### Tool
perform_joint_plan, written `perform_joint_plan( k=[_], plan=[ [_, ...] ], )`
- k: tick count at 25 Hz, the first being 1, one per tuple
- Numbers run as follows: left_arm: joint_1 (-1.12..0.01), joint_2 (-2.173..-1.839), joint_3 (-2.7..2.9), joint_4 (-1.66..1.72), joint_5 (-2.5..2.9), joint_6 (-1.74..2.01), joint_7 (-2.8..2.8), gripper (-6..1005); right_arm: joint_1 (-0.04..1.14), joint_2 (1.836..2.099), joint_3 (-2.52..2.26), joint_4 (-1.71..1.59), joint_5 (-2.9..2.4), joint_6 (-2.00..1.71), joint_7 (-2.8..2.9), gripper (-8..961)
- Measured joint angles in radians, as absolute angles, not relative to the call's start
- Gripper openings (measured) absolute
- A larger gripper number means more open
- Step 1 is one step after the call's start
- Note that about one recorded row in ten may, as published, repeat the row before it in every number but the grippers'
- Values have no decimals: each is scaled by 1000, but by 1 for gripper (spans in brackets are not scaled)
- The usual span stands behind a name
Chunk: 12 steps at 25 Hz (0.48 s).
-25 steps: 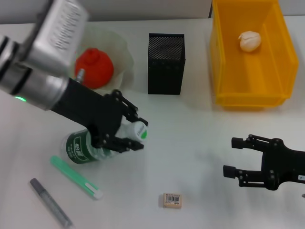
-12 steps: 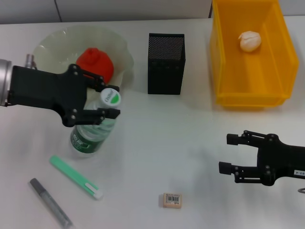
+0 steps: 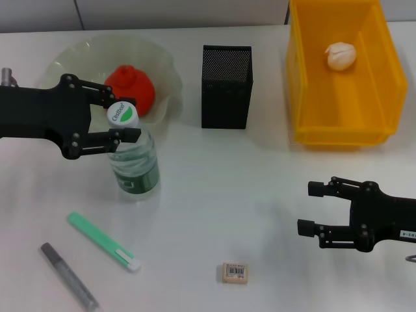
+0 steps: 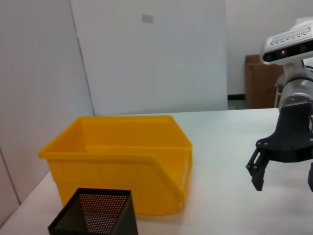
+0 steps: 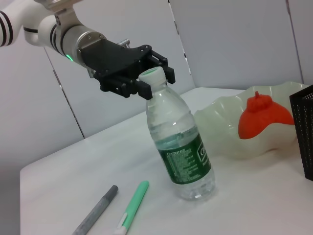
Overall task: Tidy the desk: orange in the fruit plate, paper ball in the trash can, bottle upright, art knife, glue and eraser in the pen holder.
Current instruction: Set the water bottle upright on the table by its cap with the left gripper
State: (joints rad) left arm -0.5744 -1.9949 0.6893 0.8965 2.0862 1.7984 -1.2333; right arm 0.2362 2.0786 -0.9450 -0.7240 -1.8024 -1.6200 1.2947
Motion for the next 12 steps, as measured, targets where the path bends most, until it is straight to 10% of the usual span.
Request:
perform_joint_plan(
  k=[12],
  plan=[
    [-558,-1974,629,895,2082,1806,-1245,444,236,2079,-944,-725,-1802,-1620,1296,844]
  ],
)
